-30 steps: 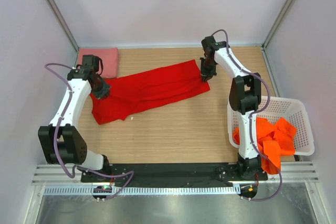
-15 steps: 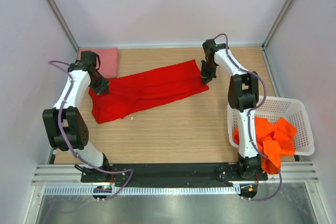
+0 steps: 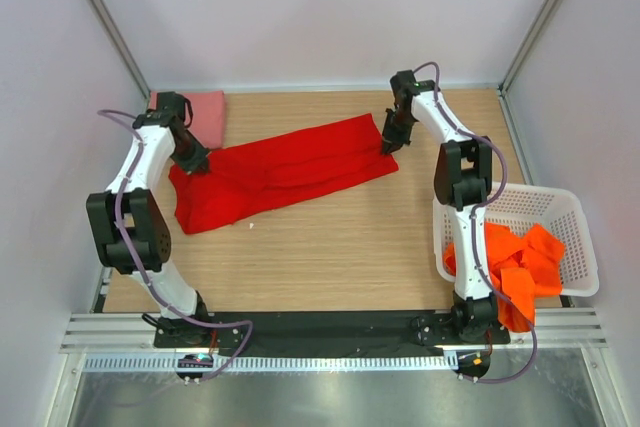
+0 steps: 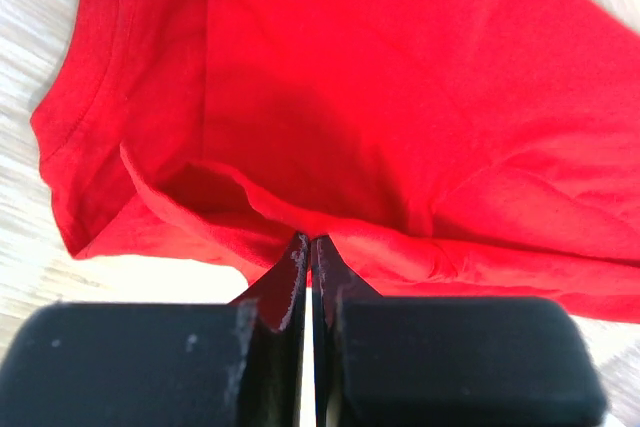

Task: Fold and stack the t-shirts
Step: Fold the tshirt

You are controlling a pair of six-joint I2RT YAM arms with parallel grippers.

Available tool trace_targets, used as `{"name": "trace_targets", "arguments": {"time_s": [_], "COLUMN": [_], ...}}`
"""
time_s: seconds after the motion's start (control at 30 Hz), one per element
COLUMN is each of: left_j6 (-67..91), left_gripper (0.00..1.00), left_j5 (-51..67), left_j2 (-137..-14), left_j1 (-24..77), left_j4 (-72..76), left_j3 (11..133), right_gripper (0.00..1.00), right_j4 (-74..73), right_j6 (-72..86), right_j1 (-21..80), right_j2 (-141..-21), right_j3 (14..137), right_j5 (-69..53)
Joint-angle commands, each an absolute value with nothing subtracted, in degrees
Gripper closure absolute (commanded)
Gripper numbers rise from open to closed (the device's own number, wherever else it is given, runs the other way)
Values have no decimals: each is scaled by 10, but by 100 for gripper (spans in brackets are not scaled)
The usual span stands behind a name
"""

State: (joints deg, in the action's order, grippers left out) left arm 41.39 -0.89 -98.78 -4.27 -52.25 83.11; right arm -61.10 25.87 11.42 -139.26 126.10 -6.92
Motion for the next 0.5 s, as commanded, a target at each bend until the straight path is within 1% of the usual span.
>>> {"name": "trace_targets", "arguments": {"time_s": [0.0, 0.47], "left_j6": [401, 403], "left_gripper": [100, 100], "left_j5": [-4, -3], "left_j2": [-996, -1026], "left_j1": [-52, -62], "left_j4": [-505, -494], "left_j3": [855, 874], "right_gripper": [99, 99], "right_j4": [-602, -563], "right_j6": [274, 307], "right_j1": [111, 98], "right_j2": [-1397, -1382], "right_j3": [1288, 1281], "right_j5": [-83, -77]}}
